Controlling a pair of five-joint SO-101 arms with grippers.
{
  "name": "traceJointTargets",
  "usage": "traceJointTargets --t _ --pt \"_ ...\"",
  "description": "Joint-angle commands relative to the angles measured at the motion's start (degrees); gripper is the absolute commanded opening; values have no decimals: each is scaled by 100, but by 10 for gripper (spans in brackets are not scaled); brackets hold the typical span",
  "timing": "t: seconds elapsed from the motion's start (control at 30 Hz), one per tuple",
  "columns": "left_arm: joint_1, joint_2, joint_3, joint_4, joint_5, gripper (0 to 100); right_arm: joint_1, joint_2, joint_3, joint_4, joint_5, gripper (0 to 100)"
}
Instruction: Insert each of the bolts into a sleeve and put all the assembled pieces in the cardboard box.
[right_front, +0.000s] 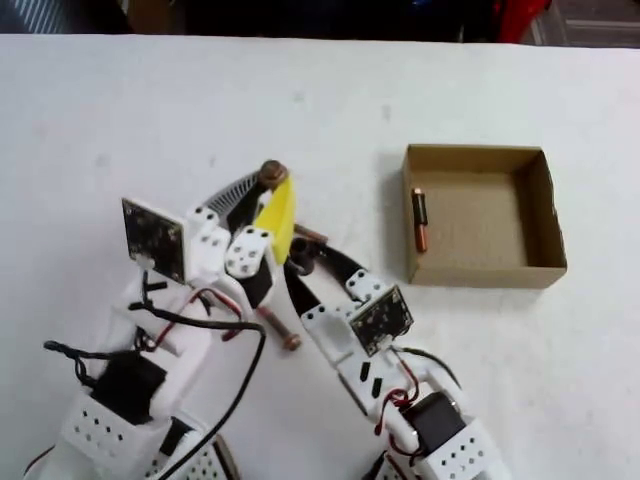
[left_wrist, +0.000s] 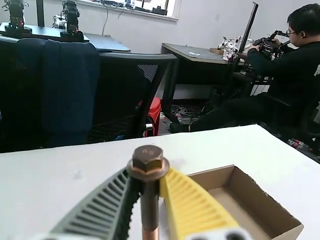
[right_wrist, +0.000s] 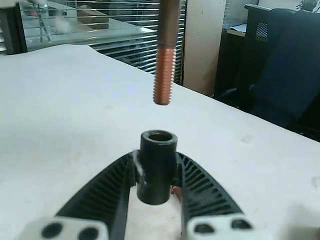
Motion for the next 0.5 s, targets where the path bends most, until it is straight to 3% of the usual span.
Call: traceJointTargets --t 0.0,0.47 --pt "75 -171 -229 -9 62 23 4 -48 53 -13 53 17" --pt "409 -180 -70 18 62 23 -4 -40 53 -13 79 17"
